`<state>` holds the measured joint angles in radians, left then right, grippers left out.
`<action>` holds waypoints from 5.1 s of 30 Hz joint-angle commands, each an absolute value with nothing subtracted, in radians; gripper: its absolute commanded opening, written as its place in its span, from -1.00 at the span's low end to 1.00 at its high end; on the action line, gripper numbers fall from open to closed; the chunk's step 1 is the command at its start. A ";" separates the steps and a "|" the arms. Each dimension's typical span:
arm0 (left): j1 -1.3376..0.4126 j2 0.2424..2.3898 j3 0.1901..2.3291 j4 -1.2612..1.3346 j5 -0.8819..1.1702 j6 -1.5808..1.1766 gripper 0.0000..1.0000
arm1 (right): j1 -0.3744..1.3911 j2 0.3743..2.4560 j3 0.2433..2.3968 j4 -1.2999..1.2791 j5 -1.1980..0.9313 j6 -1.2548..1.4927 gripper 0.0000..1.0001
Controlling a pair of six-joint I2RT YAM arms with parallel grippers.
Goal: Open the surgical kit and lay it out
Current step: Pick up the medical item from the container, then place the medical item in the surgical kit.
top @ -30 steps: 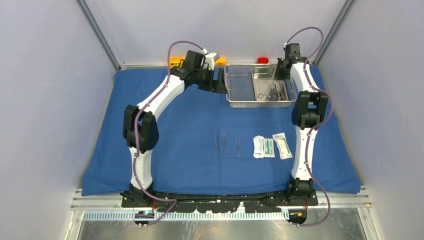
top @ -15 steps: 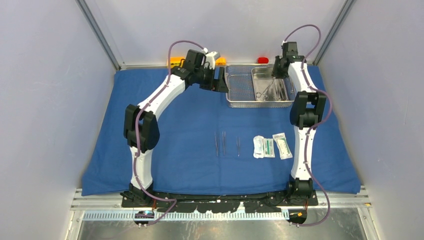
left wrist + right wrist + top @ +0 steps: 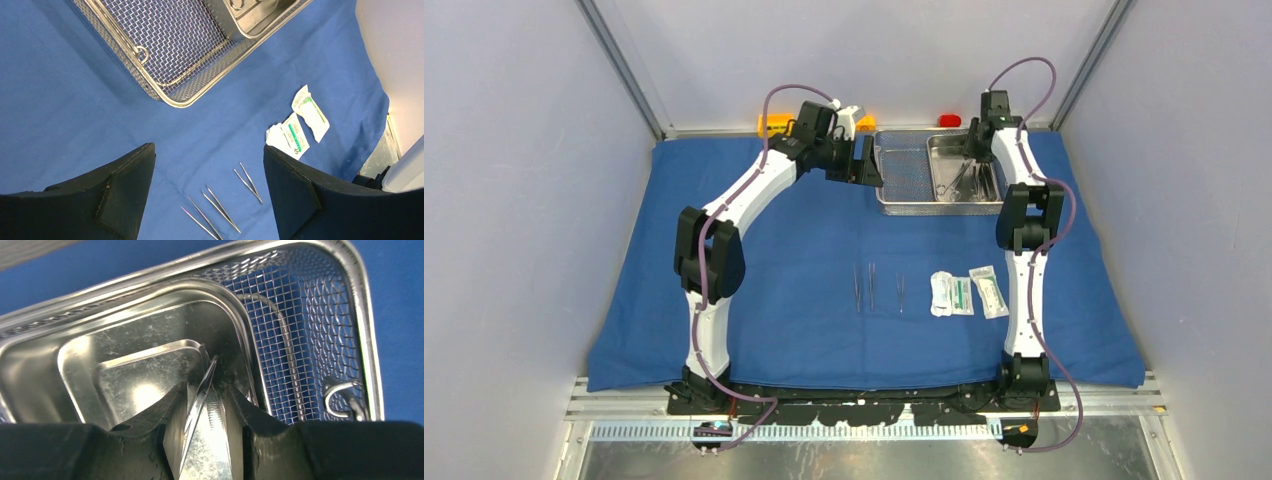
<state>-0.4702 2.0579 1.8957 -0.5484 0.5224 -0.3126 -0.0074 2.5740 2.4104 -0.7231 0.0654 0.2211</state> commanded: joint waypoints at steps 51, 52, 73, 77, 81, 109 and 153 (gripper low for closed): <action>-0.460 2.180 2.026 -0.395 0.565 -0.436 0.51 | 0.035 2.524 2.590 -0.702 0.086 0.262 -0.99; -0.460 2.196 2.044 -0.385 0.568 -0.447 0.50 | 0.035 2.519 2.589 -0.703 0.085 0.262 -0.99; -0.477 2.360 2.233 -0.299 0.584 -0.559 0.41 | 0.046 2.426 2.495 -0.687 0.066 0.248 -0.99; -0.477 2.341 2.209 -0.292 0.588 -0.553 0.40 | 0.047 2.452 2.484 -0.672 0.066 0.237 -0.99; -0.477 2.324 2.194 -0.297 0.589 -0.524 0.40 | 0.048 2.456 2.463 -0.644 0.050 0.222 -0.99; -0.477 2.325 2.209 -0.293 0.619 -0.490 0.33 | 0.041 2.249 2.283 -0.645 -0.038 0.230 -0.99; -0.534 2.454 2.437 -0.169 0.655 -0.188 0.40 | 0.040 1.988 2.097 -0.663 -0.195 0.378 -0.99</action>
<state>-0.4973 2.4157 2.3753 -0.2646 0.6312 -0.2905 0.0437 2.0869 2.1101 -0.6895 -0.1436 0.3244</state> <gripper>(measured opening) 0.699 0.074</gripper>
